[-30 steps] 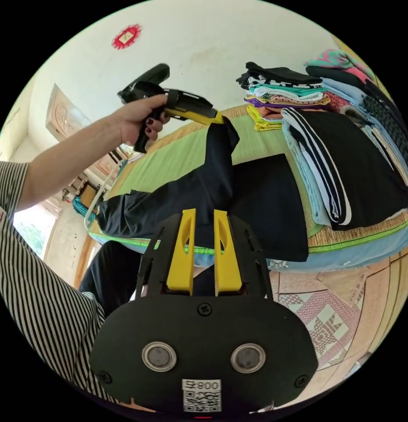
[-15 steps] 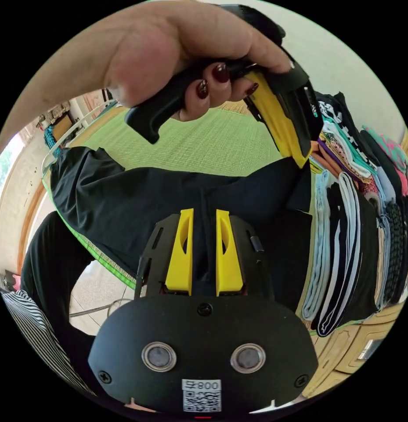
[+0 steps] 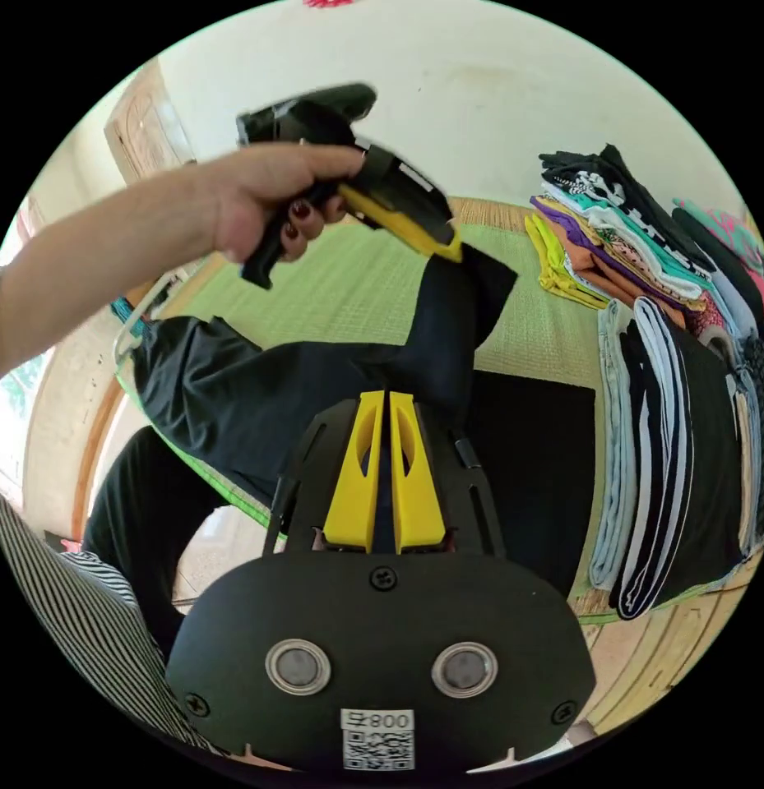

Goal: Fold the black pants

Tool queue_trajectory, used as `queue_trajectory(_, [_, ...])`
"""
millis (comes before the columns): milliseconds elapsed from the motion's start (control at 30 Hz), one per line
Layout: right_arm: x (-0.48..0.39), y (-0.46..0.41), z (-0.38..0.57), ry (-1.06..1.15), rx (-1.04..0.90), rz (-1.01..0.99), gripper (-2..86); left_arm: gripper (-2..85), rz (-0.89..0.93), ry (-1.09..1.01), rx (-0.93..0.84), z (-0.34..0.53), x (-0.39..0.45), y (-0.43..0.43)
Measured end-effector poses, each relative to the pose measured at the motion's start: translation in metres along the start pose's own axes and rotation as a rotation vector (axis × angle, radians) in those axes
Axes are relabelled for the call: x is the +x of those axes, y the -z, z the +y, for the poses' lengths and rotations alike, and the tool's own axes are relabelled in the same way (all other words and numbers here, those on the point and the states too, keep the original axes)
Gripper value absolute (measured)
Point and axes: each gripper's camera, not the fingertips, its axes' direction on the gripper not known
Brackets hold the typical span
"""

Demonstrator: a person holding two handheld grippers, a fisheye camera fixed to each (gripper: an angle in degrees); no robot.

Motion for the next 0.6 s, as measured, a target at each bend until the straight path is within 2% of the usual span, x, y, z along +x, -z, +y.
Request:
queue_trajectory(133, [0.007, 0.039, 0.023, -0.051, 0.140, -0.163, 0.9, 4.2, -0.019, 0.035, -0.029, 0.014, -0.003, 0.004])
queue_trajectory(300, [0.012, 0.042, 0.039, -0.060, 0.150, -0.231, 0.7, 7.9, -0.046, -0.033, -0.067, 0.016, 0.033, 0.003])
queue_trajectory(400, [0.015, 0.033, 0.045, -0.053, 0.127, -0.255, 0.7, 10.4, -0.103, -0.116, -0.086, 0.012, 0.069, 0.002])
queue_trajectory(600, [0.019, 0.021, 0.052, -0.043, 0.125, -0.292, 0.7, 12.6, -0.271, -0.414, -0.133, 0.002, 0.168, -0.004])
